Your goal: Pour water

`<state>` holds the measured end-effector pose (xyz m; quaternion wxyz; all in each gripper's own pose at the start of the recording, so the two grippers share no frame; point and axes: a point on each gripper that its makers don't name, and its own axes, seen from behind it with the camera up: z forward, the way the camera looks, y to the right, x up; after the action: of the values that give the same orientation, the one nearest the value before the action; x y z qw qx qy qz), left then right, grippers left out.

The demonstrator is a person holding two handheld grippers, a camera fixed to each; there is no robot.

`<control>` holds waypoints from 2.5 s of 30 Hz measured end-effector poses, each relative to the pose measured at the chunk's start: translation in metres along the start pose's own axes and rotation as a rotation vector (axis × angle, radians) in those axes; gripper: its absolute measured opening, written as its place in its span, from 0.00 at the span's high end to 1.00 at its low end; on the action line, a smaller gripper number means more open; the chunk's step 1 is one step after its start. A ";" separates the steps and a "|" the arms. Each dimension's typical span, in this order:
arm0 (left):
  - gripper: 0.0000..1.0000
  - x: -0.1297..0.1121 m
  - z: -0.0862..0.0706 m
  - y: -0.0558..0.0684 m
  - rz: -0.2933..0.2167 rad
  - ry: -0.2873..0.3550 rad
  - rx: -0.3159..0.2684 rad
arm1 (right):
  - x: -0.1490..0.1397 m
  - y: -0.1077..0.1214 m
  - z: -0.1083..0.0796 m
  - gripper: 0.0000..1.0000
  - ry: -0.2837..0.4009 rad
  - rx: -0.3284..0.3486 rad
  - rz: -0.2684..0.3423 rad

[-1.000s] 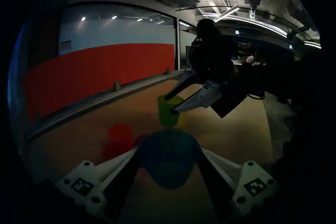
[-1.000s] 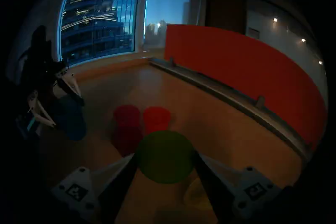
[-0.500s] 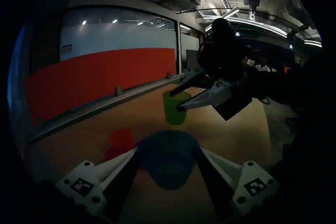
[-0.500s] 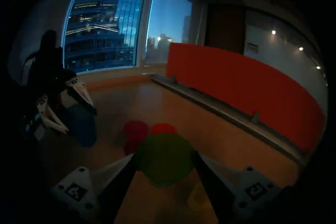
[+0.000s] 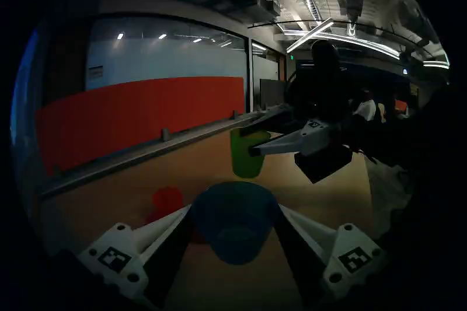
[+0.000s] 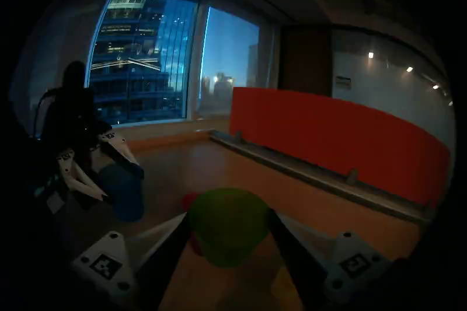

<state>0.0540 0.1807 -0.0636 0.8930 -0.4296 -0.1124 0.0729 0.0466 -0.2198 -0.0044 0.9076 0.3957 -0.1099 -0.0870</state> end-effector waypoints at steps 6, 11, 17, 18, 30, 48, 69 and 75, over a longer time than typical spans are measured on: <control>0.12 0.004 -0.001 -0.002 -0.006 0.012 0.003 | 0.012 -0.005 -0.002 0.05 0.061 -0.012 0.012; 0.12 0.007 -0.002 0.000 -0.001 0.021 0.001 | 0.021 -0.007 -0.003 0.05 0.097 -0.025 0.006; 0.12 0.010 -0.002 0.000 -0.003 0.031 -0.007 | 0.030 -0.008 -0.005 0.05 0.127 -0.033 0.001; 0.12 0.011 -0.001 0.000 -0.003 0.033 -0.008 | 0.031 -0.008 -0.005 0.05 0.130 -0.032 0.001; 0.12 0.018 0.000 0.003 -0.004 0.051 -0.011 | 0.034 -0.009 -0.006 0.05 0.136 -0.029 -0.006; 0.12 0.047 -0.005 -0.007 0.031 0.100 0.006 | 0.033 -0.017 -0.009 0.06 0.117 0.009 0.000; 0.13 0.103 -0.010 -0.028 0.227 0.140 0.099 | 0.032 -0.060 -0.008 0.06 0.095 0.142 -0.005; 0.12 0.118 -0.012 -0.031 0.289 0.145 0.128 | 0.033 -0.074 -0.008 0.06 0.097 0.177 -0.009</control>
<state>0.1721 0.1793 -0.0298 0.9045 -0.3877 0.0199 0.1765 0.0754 -0.2723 -0.0597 0.8731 0.4784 -0.0711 -0.0616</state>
